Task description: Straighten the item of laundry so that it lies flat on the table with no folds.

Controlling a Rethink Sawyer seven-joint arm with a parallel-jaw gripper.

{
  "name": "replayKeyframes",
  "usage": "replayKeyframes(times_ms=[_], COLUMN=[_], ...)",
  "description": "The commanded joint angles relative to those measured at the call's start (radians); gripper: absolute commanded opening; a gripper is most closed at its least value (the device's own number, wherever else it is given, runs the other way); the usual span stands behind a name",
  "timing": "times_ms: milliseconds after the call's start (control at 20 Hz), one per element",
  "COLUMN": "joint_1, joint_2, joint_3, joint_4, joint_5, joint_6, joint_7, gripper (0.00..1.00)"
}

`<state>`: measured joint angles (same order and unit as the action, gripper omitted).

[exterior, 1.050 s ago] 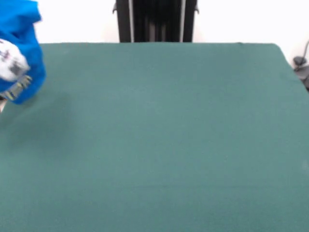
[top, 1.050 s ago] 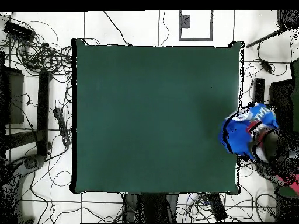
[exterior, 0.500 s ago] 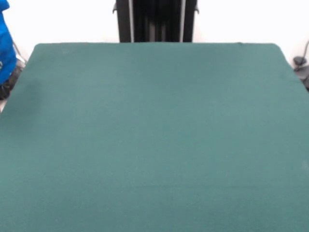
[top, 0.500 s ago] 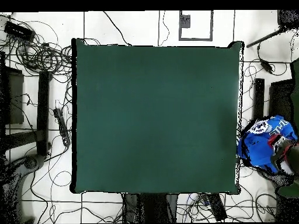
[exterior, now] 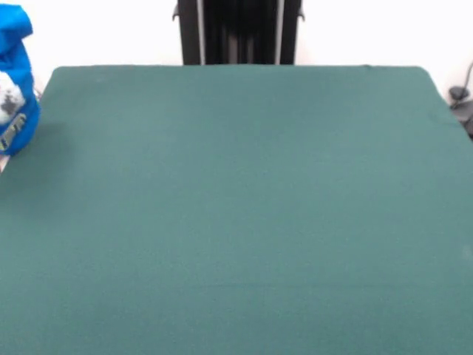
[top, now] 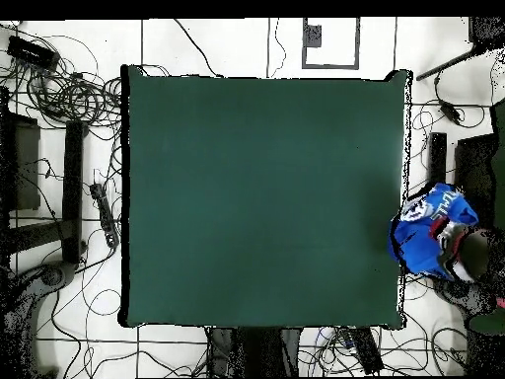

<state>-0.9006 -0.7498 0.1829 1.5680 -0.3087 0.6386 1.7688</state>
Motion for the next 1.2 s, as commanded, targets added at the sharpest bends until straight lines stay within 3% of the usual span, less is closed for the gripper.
replayKeyframes(times_ms=[50,500,1200], joint_1=[0.045,0.127,0.321], joint_2=[0.114,0.137,0.112], joint_3=[0.214,0.166,0.044], joint_4=[0.127,0.17,0.206], joint_5=[-0.065,-0.102,-0.029], joint_6=[-0.064,-0.192,-0.256], joint_7=[-0.184,0.027,0.219], gripper=[0.0,0.0,0.0])
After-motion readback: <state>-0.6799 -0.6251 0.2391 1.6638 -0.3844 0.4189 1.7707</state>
